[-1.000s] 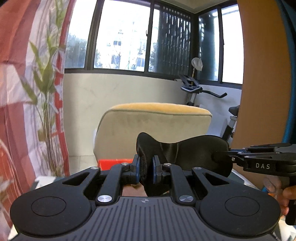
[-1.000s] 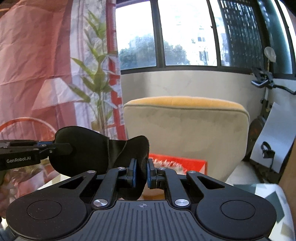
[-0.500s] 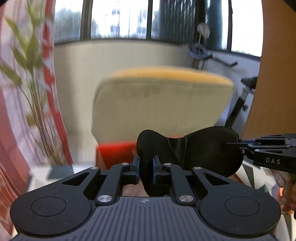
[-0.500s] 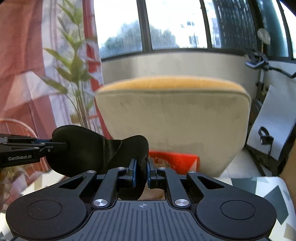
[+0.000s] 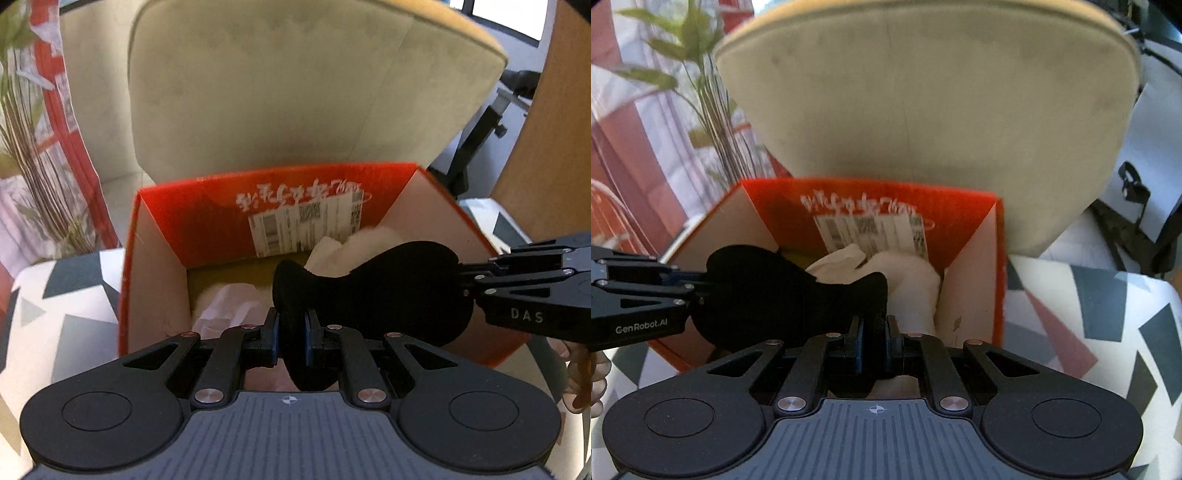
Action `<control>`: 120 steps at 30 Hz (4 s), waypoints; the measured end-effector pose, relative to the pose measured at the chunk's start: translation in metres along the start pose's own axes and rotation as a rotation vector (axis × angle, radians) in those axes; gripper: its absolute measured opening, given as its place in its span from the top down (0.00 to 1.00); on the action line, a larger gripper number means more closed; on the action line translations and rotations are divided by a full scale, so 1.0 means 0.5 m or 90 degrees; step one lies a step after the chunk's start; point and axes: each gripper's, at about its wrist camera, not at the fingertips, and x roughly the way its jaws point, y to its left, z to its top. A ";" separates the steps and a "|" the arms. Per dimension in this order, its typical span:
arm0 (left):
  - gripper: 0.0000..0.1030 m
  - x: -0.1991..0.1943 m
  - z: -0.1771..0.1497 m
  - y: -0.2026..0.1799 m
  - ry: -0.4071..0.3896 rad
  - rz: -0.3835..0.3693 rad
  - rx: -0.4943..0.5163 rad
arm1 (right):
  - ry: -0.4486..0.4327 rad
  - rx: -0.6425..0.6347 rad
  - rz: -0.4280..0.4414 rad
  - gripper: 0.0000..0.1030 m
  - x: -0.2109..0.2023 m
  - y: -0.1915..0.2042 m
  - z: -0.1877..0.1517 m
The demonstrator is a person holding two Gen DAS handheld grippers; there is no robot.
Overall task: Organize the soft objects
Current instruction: 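Lower the held eye mask with both grippers into the red box, then open both grippers to release the eye mask inside the box, then withdraw both grippers from the box toward the black dotted glove, then close both grippers on the black dotted glove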
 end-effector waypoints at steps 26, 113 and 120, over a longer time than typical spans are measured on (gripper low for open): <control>0.49 -0.026 0.013 0.031 -0.010 0.030 0.019 | 0.043 -0.011 -0.029 0.75 0.037 -0.005 0.004; 0.52 -0.175 -0.521 -0.056 0.060 -0.146 -0.119 | -0.035 0.081 0.016 0.28 -0.228 0.104 -0.581; 0.53 -0.176 -0.524 -0.051 0.055 -0.152 -0.126 | -0.020 0.081 0.022 0.31 -0.219 0.105 -0.583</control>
